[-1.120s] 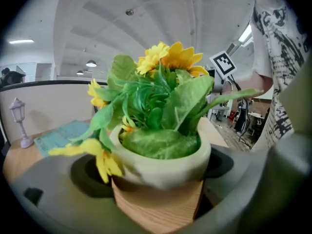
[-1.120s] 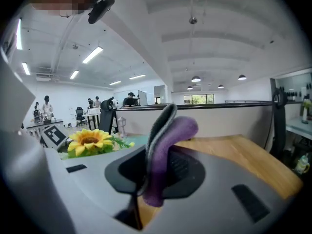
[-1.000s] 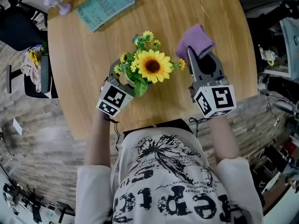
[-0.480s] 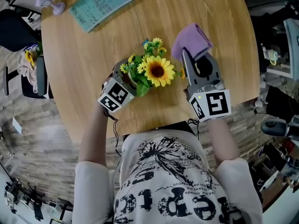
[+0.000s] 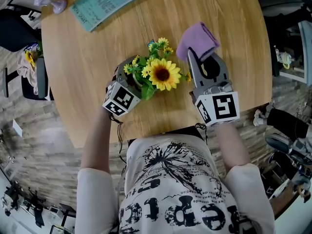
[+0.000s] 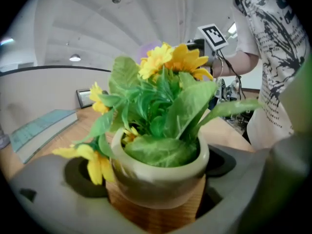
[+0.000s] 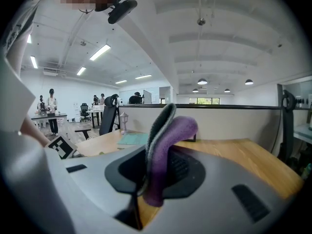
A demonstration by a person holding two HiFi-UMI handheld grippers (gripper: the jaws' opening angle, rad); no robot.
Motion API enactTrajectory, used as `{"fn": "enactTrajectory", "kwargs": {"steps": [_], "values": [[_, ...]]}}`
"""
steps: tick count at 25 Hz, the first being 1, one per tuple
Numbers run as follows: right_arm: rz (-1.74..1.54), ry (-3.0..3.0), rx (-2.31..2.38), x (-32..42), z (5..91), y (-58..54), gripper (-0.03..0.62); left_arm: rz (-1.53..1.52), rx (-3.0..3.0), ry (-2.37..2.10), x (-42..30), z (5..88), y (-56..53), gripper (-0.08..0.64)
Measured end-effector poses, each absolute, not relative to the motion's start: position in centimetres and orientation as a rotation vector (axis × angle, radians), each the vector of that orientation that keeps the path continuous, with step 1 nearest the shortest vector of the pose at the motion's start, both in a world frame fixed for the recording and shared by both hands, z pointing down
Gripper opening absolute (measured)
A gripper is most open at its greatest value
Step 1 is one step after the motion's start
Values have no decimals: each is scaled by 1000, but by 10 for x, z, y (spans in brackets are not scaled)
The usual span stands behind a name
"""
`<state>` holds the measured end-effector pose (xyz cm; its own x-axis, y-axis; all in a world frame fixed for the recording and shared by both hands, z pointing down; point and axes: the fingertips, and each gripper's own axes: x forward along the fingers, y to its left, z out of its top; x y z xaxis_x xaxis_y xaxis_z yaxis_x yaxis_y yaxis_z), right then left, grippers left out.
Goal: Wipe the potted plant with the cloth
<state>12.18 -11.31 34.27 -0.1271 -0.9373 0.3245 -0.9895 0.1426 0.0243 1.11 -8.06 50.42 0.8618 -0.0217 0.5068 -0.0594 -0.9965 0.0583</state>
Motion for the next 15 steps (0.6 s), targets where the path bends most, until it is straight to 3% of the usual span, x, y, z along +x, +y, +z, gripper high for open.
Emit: {"fn": "enactTrajectory", "kwargs": {"steps": [2,10,15], "values": [[287,-2166,1878,121,340,-113,78,709,2948,-98,10,488,-85,586],[253,-2224,1862,114,320,-114,78,568,2940,-185,-7,432,-88,586],[252,-2252,1869,109,308,-106,78,439,2972,-263,-16,383,-86,507]]}}
